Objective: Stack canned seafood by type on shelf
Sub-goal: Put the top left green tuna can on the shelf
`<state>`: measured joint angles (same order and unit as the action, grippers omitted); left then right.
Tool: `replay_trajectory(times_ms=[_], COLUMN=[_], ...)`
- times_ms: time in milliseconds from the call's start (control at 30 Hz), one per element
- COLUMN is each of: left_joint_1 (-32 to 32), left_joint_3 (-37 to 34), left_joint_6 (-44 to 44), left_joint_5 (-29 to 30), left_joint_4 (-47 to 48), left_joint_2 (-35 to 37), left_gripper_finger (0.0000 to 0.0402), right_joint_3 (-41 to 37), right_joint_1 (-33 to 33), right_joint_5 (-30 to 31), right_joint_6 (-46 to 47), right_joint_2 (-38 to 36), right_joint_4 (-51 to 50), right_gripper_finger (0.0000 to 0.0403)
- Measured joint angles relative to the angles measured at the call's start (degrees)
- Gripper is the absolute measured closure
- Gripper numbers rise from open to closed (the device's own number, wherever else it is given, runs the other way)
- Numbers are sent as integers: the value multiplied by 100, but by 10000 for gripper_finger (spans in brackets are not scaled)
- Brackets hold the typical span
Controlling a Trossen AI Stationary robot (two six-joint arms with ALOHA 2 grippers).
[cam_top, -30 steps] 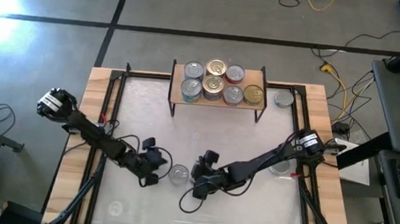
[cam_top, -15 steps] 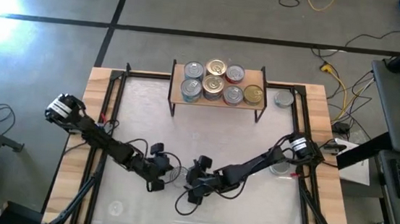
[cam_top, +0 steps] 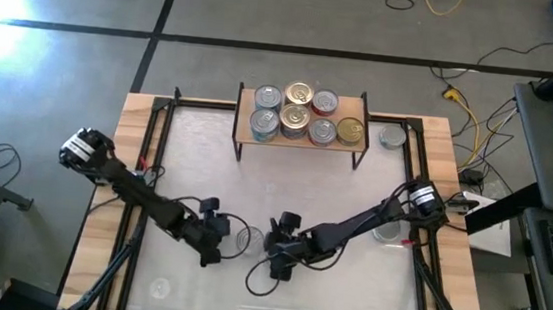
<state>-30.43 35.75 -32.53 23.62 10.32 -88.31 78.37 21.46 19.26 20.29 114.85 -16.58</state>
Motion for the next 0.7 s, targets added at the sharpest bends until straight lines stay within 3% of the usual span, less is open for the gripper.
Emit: replay_trajectory(times_ms=[400, 700], left_joint_1=[-404, -403], left_joint_3=[-108, -179], left_joint_6=[-161, -123], left_joint_5=[82, 137], left_joint_4=[-238, -299], left_joint_2=[2, 2], left_gripper_finger=[401, 401], right_joint_3=[4, 67], right_joint_1=[61, 26], right_joint_5=[364, 301], right_joint_6=[1012, 804], right_joint_2=[453, 389], right_joint_4=[544, 465], right_gripper_finger=[32, 32])
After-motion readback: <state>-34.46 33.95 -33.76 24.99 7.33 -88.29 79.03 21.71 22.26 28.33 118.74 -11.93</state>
